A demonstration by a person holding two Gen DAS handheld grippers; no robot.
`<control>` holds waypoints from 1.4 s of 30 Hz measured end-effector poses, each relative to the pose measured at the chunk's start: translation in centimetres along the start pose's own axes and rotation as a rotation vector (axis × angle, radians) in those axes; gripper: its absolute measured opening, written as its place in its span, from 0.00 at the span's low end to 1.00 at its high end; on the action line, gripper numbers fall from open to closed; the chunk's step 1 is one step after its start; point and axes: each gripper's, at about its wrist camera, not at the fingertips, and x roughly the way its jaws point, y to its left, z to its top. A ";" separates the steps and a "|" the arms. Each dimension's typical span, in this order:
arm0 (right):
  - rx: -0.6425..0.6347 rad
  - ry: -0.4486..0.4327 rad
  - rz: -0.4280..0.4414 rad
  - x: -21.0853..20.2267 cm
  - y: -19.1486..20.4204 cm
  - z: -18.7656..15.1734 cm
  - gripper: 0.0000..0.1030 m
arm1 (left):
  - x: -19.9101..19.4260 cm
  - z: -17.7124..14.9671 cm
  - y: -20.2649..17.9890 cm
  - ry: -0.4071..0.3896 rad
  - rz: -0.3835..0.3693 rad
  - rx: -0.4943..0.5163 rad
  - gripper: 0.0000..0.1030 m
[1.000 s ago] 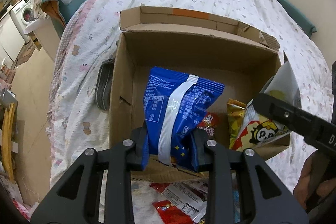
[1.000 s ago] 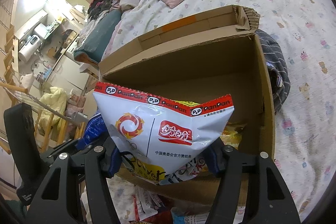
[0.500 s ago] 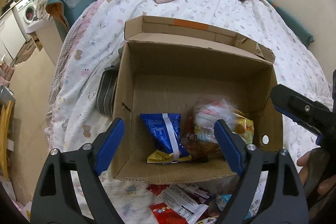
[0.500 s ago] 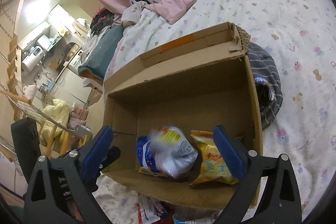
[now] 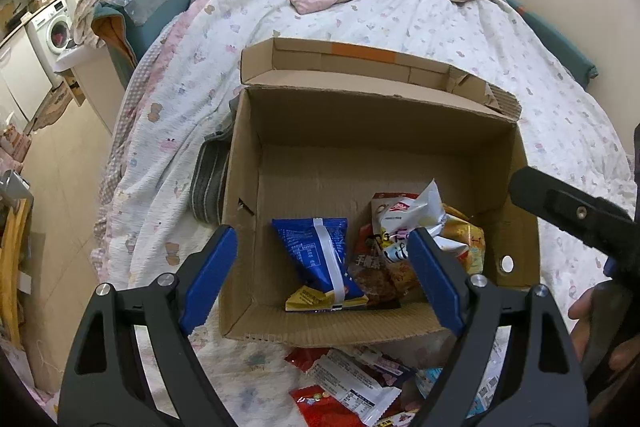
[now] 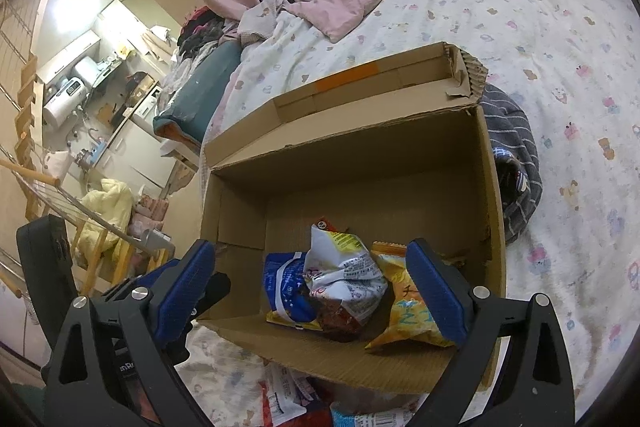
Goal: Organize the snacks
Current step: 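Withdraw both tools from the box toward the remaining snacks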
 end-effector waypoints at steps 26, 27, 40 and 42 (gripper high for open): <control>0.050 -0.039 -0.155 -9.4 -1.4 -6.9 0.95 | -6.8 -6.6 2.3 0.023 -0.014 -0.095 0.82; 0.052 -0.036 -0.160 -9.6 -1.5 -7.3 0.95 | -6.9 -7.0 2.4 0.027 -0.013 -0.094 0.82; 0.116 0.014 -0.192 -11.9 -5.2 -10.7 0.95 | -5.7 -10.4 3.6 0.102 0.062 -0.116 0.82; 0.141 0.048 -0.184 -11.5 -5.9 -11.2 0.95 | -5.3 -10.6 4.0 0.117 0.069 -0.135 0.82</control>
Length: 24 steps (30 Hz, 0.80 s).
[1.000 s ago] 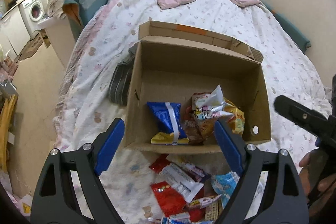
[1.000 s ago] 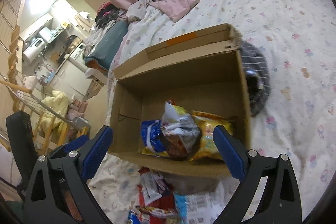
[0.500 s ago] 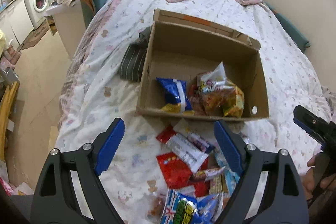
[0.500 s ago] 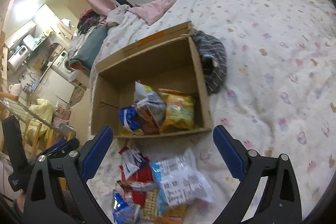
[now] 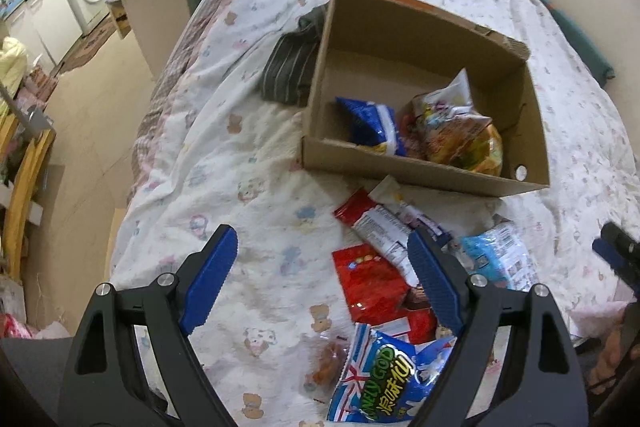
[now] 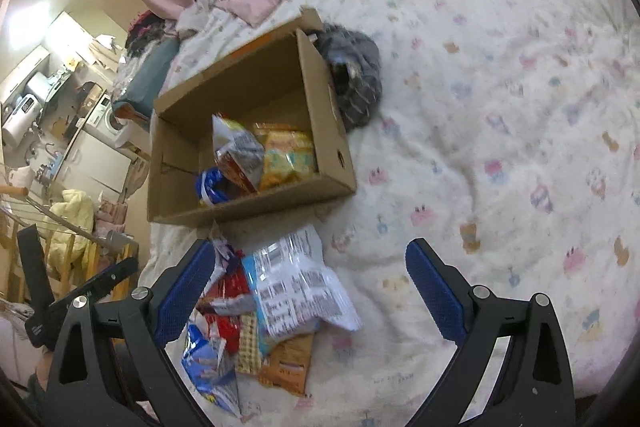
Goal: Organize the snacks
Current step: 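Withdraw both tools from the box toward the remaining snacks, then grasp the white-blue barcode bag with the right tool while the left tool grasps the blue Crazy God bag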
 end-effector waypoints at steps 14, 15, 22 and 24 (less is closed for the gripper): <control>-0.255 0.315 -0.171 9.8 5.1 -2.9 0.99 | 1.7 -0.3 1.1 0.082 -0.004 -0.042 0.82; -0.284 0.348 -0.196 10.8 5.5 -3.3 0.99 | 1.7 -0.3 1.2 0.081 -0.007 -0.038 0.82; -0.372 0.420 -0.304 14.2 6.7 -4.2 0.99 | 2.2 -0.7 3.1 0.100 0.011 -0.048 0.82; -0.361 0.416 -0.305 14.1 6.5 -4.0 0.92 | 2.5 -0.9 3.6 0.114 0.010 -0.061 0.82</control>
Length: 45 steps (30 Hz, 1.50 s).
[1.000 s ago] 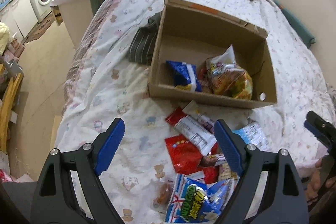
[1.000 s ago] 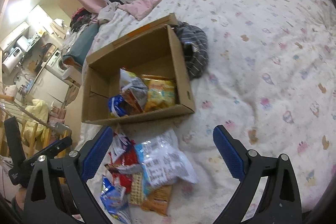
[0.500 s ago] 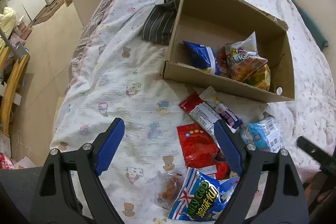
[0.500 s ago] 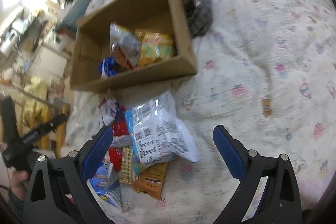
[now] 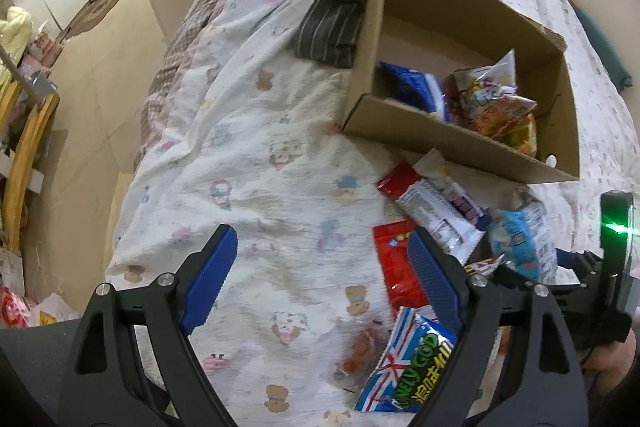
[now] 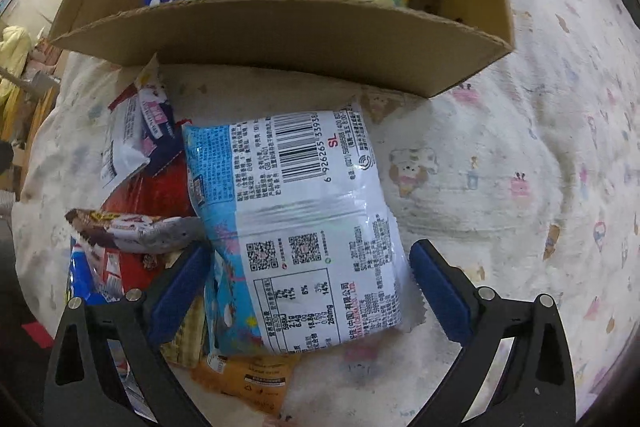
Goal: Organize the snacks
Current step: 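Grasp the white-blue barcode bag with the right tool while the left tool grasps the blue Crazy God bag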
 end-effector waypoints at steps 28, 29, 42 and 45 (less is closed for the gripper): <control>0.177 -0.202 0.239 -8.9 -7.2 -4.0 0.55 | 2.3 -8.6 -9.1 0.313 -0.189 0.195 0.82; 0.179 -0.205 0.240 -8.2 -6.7 -3.6 0.55 | 2.2 -8.7 -9.6 0.314 -0.181 0.211 0.82; 0.198 -0.234 0.266 -9.0 -7.2 -4.2 0.55 | 3.6 -9.9 -13.7 0.285 -0.086 0.305 0.82; 0.198 -0.237 0.272 -9.1 -7.2 -4.2 0.55 | 3.5 -9.5 -13.8 0.272 -0.100 0.293 0.52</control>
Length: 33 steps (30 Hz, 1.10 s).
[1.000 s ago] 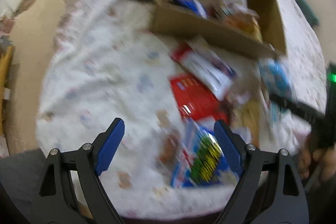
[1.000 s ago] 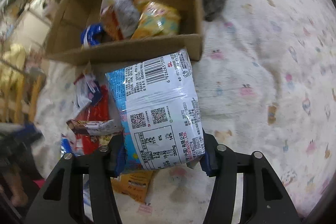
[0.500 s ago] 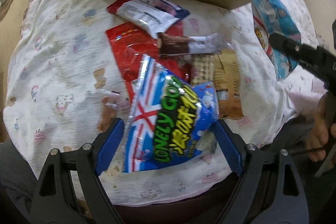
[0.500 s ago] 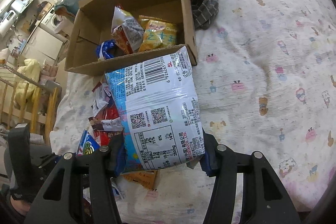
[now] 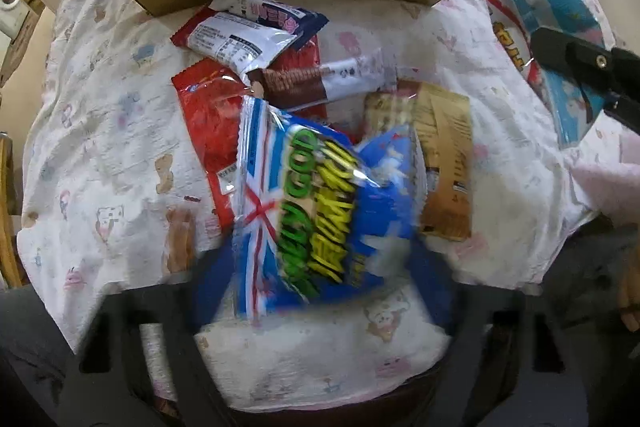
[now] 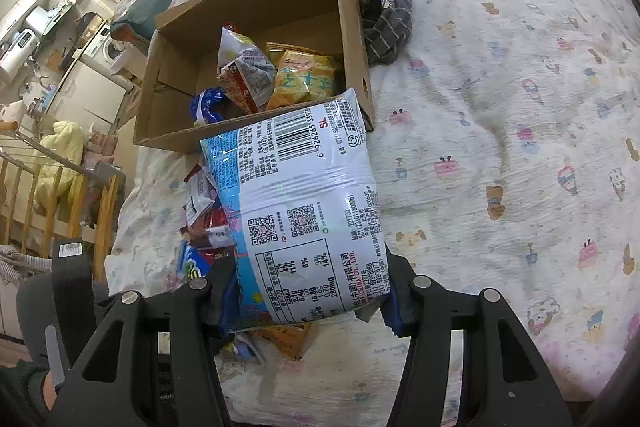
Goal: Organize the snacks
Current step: 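Grasp the white-blue barcode bag with the right tool while the left tool grasps the blue Crazy God bag, then carry both bags over the box and open both tools to drop them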
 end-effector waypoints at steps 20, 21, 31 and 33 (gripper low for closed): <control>-0.072 -0.123 0.148 -3.3 2.8 0.3 0.55 | -10.4 2.3 6.3 -0.167 -0.045 -0.134 0.44; -0.074 -0.140 0.162 -3.6 3.0 0.4 0.55 | -10.9 2.9 6.6 -0.184 -0.035 -0.134 0.44; -0.066 -0.244 0.154 -4.9 4.1 4.2 0.55 | -13.5 8.8 9.1 -0.280 0.007 -0.141 0.44; -0.054 -0.252 0.154 -4.8 3.9 5.0 0.55 | -13.5 9.8 9.3 -0.287 0.014 -0.132 0.44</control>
